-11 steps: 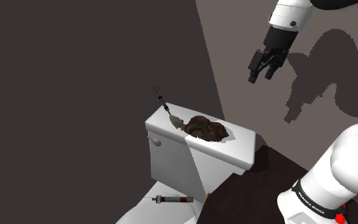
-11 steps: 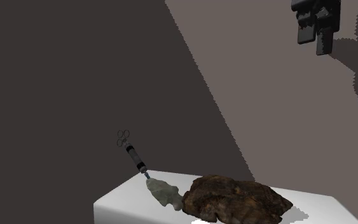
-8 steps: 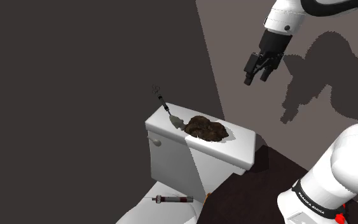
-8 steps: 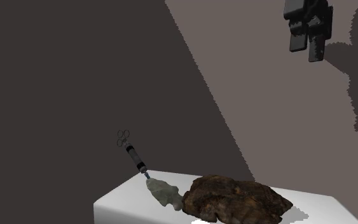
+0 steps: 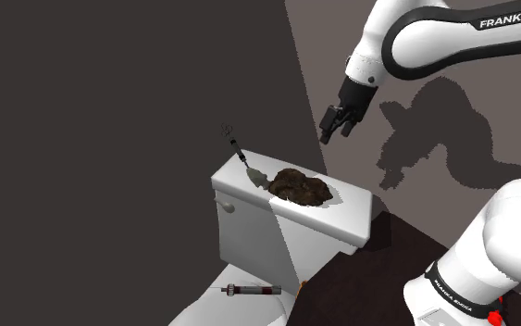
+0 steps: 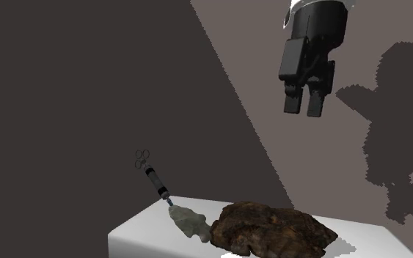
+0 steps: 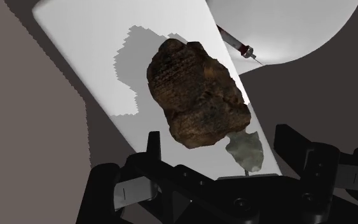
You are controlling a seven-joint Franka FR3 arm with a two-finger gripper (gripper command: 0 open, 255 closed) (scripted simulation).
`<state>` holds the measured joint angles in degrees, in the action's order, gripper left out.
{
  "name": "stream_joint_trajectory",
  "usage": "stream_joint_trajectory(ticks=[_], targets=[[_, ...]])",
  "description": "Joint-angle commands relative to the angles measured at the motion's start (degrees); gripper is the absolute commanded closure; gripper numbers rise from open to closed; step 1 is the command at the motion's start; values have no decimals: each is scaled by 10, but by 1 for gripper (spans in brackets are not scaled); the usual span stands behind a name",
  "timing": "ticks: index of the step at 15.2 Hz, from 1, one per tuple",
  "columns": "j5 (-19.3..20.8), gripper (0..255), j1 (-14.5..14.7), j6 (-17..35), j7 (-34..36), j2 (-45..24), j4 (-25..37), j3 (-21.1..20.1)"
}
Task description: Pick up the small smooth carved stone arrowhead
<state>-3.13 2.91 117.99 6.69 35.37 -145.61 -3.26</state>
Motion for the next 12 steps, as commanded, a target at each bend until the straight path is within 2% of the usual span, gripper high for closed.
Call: stream_joint_trajectory(ticks=[1, 6, 12], targets=[[-4, 0, 7, 53, -6, -32, -6, -5], [-12, 0, 22, 177, -24, -128, -5, -15], [-15, 0, 37, 309, -44, -258, 27, -28]])
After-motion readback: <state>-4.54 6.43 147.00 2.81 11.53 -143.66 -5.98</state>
